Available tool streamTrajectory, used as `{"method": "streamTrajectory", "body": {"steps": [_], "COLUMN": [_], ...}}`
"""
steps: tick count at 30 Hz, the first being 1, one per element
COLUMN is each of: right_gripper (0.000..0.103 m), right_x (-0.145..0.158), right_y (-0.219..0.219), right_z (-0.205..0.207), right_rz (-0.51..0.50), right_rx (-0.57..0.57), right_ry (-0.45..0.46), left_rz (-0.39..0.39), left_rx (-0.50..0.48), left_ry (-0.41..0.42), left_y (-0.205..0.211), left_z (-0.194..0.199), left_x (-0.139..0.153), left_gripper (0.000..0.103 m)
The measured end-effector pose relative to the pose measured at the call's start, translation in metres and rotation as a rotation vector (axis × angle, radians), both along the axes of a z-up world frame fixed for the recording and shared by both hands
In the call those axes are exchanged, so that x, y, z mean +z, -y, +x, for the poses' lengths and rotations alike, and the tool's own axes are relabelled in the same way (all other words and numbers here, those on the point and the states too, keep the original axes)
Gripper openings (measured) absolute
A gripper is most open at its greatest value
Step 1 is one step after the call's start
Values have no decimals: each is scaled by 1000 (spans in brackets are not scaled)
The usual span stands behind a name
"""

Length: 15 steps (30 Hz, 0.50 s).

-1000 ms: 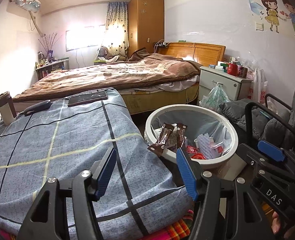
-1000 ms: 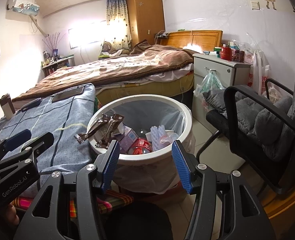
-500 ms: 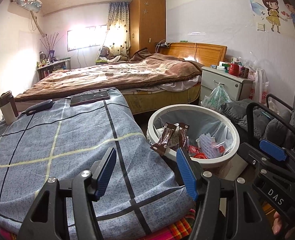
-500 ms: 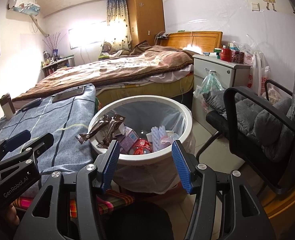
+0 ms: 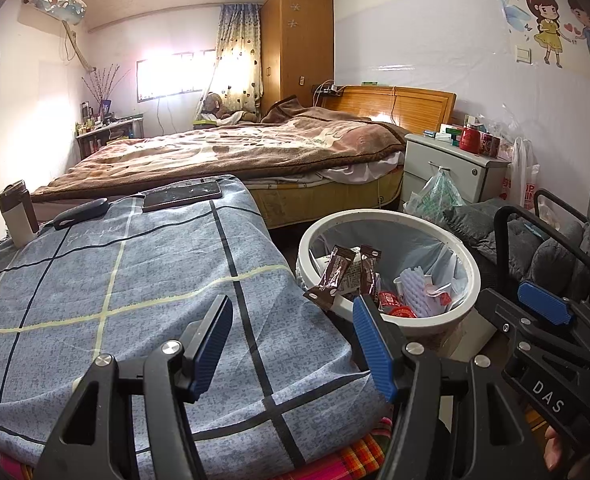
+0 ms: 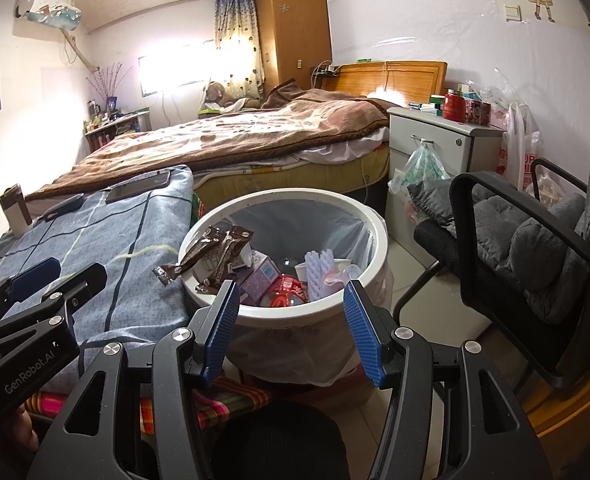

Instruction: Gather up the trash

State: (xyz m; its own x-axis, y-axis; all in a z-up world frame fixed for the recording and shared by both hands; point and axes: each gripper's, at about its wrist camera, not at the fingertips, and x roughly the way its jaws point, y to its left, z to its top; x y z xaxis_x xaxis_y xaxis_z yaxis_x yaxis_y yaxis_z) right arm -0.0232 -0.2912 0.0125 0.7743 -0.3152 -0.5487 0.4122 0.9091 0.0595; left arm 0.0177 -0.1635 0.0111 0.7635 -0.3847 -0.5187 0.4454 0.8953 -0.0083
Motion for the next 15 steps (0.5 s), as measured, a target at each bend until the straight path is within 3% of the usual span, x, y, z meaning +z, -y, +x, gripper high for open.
{"method": "streamTrajectory", "body": {"steps": [15], "right_gripper": [56], "right_x": [-1], "right_y": [-1], "right_z": [1], "right_rz": [2], "right_rx": [3], "right_ry": [-3], "left_rz": [1], "left_rx": [5], "left_ry": [-6], "left_y": [0], "left_z": [3], "left_x": [0], "left_gripper": [65]}}
